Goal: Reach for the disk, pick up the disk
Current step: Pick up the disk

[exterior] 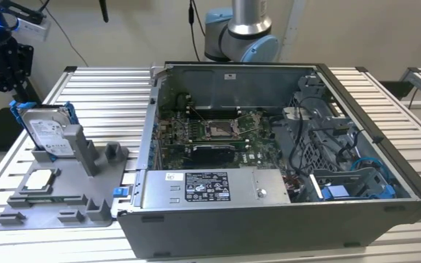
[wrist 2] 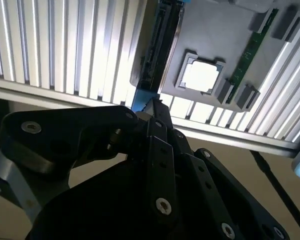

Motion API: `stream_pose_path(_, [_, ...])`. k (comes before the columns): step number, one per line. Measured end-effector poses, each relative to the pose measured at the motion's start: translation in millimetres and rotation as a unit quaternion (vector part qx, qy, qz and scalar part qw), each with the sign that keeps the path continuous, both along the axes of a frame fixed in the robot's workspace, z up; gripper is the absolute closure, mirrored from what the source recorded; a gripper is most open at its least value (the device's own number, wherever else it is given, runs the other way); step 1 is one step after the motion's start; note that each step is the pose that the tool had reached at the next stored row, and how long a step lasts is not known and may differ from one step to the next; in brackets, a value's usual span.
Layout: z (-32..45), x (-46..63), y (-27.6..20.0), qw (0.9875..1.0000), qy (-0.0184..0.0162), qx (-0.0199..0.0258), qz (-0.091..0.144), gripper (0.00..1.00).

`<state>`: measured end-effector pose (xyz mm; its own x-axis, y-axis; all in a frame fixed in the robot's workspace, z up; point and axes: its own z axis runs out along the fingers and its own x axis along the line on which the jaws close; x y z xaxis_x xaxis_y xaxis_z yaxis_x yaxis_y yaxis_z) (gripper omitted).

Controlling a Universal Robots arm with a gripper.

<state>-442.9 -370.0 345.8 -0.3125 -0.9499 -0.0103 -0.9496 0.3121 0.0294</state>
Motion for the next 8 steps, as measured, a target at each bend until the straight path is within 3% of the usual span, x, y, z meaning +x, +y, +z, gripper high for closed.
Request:
stream_pose_path(4, [0.0, 0.0, 0.1, 1.0000, 0.0000, 0.0000, 0.000, 1.00])
stream_pose_path(5, [0.0, 0.0, 0.1, 1.0000, 0.0000, 0.0000, 0.000, 0.00])
stream_pose_path(8, [-1.1, 0.0, 1.2, 1.0000, -0.0001, -0.0001, 0.000, 0.00])
